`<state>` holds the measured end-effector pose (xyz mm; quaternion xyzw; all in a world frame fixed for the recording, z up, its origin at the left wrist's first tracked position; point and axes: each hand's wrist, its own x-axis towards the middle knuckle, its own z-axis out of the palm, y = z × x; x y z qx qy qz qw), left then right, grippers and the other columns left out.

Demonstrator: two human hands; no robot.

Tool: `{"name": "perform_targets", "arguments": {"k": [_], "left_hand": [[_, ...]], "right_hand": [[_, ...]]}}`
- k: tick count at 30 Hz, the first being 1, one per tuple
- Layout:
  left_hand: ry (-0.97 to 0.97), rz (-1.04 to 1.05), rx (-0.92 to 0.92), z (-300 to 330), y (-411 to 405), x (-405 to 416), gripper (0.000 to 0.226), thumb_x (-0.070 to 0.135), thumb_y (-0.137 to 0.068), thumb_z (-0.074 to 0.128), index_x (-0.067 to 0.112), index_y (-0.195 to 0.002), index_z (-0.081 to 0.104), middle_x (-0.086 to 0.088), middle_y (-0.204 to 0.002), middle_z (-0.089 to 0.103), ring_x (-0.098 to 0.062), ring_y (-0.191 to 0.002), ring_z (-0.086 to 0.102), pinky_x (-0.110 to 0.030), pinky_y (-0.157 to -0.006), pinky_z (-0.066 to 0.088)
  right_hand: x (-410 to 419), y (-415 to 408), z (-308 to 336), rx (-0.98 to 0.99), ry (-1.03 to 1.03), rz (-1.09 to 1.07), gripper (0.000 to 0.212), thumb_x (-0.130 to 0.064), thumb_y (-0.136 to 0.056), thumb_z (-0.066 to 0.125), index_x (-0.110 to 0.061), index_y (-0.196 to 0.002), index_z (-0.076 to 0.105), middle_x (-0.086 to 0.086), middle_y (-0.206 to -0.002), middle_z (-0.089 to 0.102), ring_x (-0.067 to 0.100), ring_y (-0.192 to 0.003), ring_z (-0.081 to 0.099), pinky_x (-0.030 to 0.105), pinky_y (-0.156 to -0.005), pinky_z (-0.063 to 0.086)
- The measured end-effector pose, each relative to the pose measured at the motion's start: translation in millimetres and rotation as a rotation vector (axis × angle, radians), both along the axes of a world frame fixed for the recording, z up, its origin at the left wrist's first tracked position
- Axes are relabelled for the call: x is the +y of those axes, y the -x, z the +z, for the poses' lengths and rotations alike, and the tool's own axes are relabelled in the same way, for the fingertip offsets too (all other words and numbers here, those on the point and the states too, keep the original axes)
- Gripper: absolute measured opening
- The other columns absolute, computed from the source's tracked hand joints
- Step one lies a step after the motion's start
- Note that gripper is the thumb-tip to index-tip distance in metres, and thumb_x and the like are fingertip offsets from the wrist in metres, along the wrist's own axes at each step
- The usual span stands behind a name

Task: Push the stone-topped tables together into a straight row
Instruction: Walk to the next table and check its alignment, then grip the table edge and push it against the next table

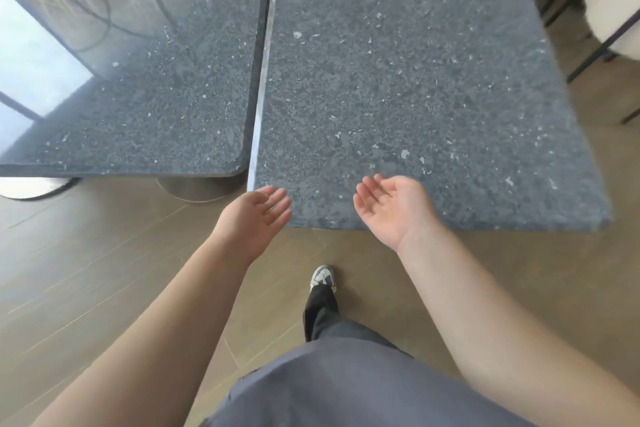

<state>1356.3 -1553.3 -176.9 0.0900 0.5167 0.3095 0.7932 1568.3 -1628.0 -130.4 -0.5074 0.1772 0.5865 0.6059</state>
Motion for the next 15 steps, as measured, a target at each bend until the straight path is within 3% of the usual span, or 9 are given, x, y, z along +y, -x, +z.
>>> {"name": "perform_targets", "arguments": {"k": [3, 7, 13, 15], "left_hand": [[-0.093, -0.045, 0.004, 27, -18, -37, 0.028, 0.004, -0.102, 0.033, 0.005, -0.116, 0.058, -0.015, -0.123, 0.066, -0.027, -0.109, 0.067, -0.039, -0.086, 0.054], [-0.191, -0.087, 0.001, 60, -58, -85, 0.03, 0.003, -0.102, 0.034, 0.005, -0.117, 0.059, -0.014, -0.119, 0.068, -0.027, -0.107, 0.069, -0.039, -0.087, 0.055], [-0.335, -0.246, 0.033, 98, -169, -146, 0.024, 0.002, -0.099, 0.044, 0.012, -0.105, 0.065, -0.004, -0.092, 0.075, -0.02, -0.084, 0.075, -0.033, -0.073, 0.059], [-0.403, -0.309, 0.034, 106, -219, -168, 0.023, 0.001, -0.097, 0.047, 0.015, -0.101, 0.065, -0.002, -0.087, 0.074, -0.019, -0.081, 0.073, -0.033, -0.075, 0.058]], "right_hand": [[-59, -12, 23, -0.003, -0.037, -0.108, 0.022, -0.007, -0.097, 0.037, -0.008, -0.104, 0.058, 0.008, -0.095, 0.061, 0.023, -0.093, 0.06, 0.036, -0.078, 0.051], [-122, -46, 53, -0.019, -0.088, -0.2, 0.022, -0.005, -0.095, 0.037, -0.009, -0.094, 0.059, 0.006, -0.089, 0.06, 0.021, -0.084, 0.058, 0.034, -0.075, 0.049], [-213, -139, 92, -0.081, -0.216, -0.352, 0.022, -0.005, -0.095, 0.038, -0.01, -0.094, 0.06, 0.005, -0.085, 0.06, 0.021, -0.08, 0.058, 0.033, -0.076, 0.05], [-251, -184, 100, -0.151, -0.267, -0.389, 0.022, -0.004, -0.094, 0.04, -0.011, -0.094, 0.061, 0.004, -0.082, 0.061, 0.02, -0.079, 0.059, 0.033, -0.076, 0.051]]}}
